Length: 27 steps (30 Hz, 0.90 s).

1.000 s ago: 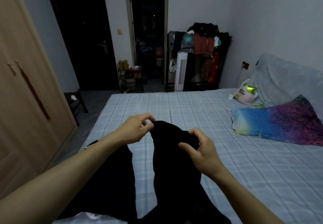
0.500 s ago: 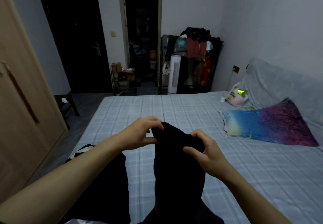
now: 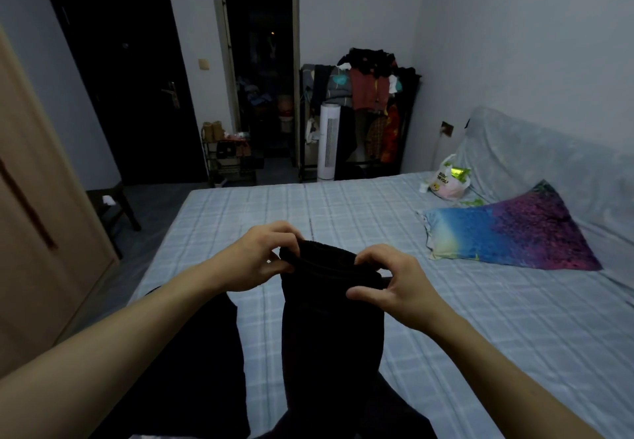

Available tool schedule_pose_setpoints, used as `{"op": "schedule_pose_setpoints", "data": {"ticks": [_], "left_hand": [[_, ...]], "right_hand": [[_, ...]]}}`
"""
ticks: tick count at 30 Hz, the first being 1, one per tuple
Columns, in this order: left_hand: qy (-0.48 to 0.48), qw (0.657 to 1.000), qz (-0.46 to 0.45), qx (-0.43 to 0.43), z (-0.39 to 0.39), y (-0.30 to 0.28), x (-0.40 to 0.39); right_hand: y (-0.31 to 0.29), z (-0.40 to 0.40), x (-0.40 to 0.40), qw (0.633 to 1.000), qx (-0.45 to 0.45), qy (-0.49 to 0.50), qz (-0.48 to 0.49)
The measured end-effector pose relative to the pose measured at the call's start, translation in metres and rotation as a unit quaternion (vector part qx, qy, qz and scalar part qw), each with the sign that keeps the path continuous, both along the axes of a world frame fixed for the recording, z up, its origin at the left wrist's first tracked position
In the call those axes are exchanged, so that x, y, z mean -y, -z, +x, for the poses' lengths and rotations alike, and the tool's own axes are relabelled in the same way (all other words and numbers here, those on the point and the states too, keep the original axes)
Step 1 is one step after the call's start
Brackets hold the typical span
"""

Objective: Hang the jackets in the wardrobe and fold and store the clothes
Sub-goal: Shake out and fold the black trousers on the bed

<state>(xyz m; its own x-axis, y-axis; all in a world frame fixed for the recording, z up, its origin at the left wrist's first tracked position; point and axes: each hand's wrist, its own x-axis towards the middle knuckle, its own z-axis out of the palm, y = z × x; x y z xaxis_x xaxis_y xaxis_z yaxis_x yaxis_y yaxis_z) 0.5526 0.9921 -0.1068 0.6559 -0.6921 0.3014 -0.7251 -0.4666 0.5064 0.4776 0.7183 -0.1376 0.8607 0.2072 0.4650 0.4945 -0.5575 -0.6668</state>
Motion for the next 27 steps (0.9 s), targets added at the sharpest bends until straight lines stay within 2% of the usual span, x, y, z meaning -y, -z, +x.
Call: {"op": "schedule_pose_setpoints", "data": {"ticks": [4,10,18,23,27], "left_hand": [[-0.002,1.0,0.017,0.008,-0.005,-0.006,-0.006],[0.023,1.0,0.011,-0.008,-0.017,-0.021,-0.014],[-0.028,0.999,-0.03,-0.02,-0.03,-0.03,-0.007],[-0.081,0.988,-0.128,-0.008,-0.037,-0.054,-0.018],[-0.093,0.972,-0.213,-0.019,-0.048,-0.094,-0.026]], "right_hand": [[0.003,0.001,-0.004,0.999,0.032,0.013,-0.037],[-0.01,0.003,-0.007,0.997,0.048,0.056,0.003],[-0.033,0.005,-0.016,0.993,0.069,0.07,0.064],[-0.068,0.001,-0.023,0.996,0.061,0.023,0.063],[-0.109,-0.004,-0.03,0.996,0.004,-0.014,0.09]]}}
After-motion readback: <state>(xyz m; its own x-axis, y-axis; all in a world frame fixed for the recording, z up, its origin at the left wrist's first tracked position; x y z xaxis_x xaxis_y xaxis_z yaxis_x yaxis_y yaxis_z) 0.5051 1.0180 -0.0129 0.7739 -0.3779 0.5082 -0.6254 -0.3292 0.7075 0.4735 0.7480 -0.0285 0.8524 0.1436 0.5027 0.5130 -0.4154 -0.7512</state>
